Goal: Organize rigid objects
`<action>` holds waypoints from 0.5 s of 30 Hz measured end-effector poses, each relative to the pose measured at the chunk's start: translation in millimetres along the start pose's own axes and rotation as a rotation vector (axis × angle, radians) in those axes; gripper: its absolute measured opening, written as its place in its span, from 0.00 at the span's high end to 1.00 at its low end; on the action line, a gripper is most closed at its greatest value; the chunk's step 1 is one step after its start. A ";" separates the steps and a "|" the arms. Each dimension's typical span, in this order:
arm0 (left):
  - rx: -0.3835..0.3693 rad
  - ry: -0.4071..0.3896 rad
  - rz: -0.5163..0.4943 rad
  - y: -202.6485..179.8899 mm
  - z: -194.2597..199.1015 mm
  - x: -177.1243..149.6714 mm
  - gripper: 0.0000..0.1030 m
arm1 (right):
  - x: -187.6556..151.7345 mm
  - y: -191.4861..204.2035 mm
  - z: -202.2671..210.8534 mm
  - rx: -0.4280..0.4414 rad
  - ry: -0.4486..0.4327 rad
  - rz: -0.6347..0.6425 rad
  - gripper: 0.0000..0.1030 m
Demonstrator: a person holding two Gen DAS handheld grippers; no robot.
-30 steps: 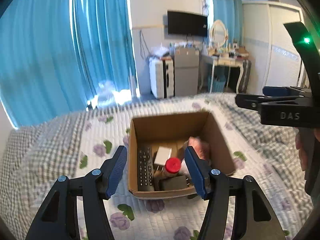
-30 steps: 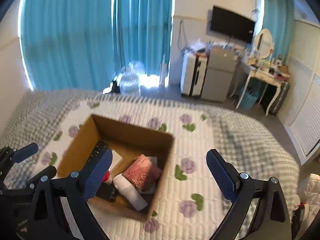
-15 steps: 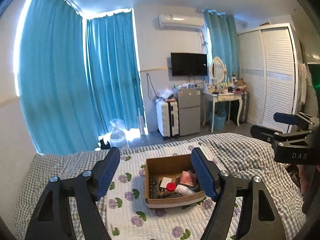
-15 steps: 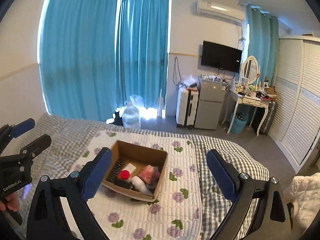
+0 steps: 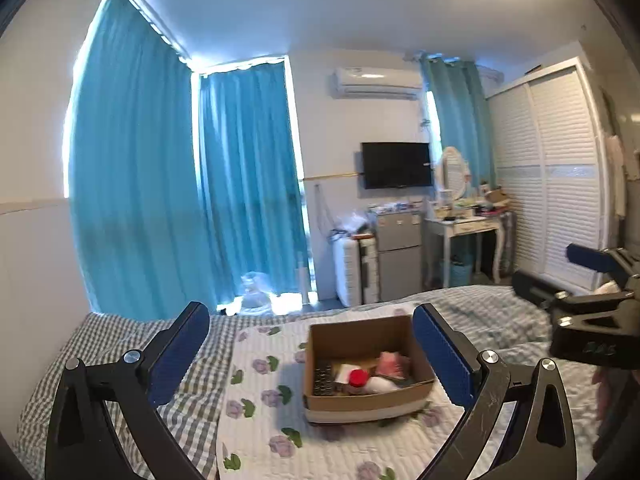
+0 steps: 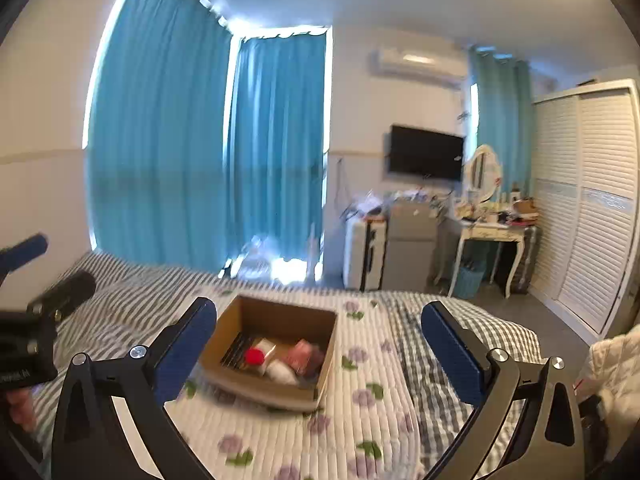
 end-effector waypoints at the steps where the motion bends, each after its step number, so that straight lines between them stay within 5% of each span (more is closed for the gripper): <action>1: -0.003 0.019 0.013 -1.0 -9.4 -12.8 0.00 | -6.0 -1.3 -4.6 0.008 -0.005 -0.006 0.00; 10: 0.060 0.109 0.048 4.8 -57.1 -119.5 0.00 | -113.9 -7.8 -63.6 -0.020 0.028 -0.017 0.00; 15: 0.042 0.178 0.065 5.0 -62.4 -142.7 0.00 | -145.9 -8.8 -79.3 -0.015 0.088 -0.017 0.00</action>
Point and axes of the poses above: each gripper's, at about its wrist camera, not at the fingertips, and z roughly against the way its jaws point, y to its left, x to its top, the point moved 1 cm from there along -z, roughly the way its jaws point, and after that the axes turned 11 degrees about -y, right-handed, at the moved point
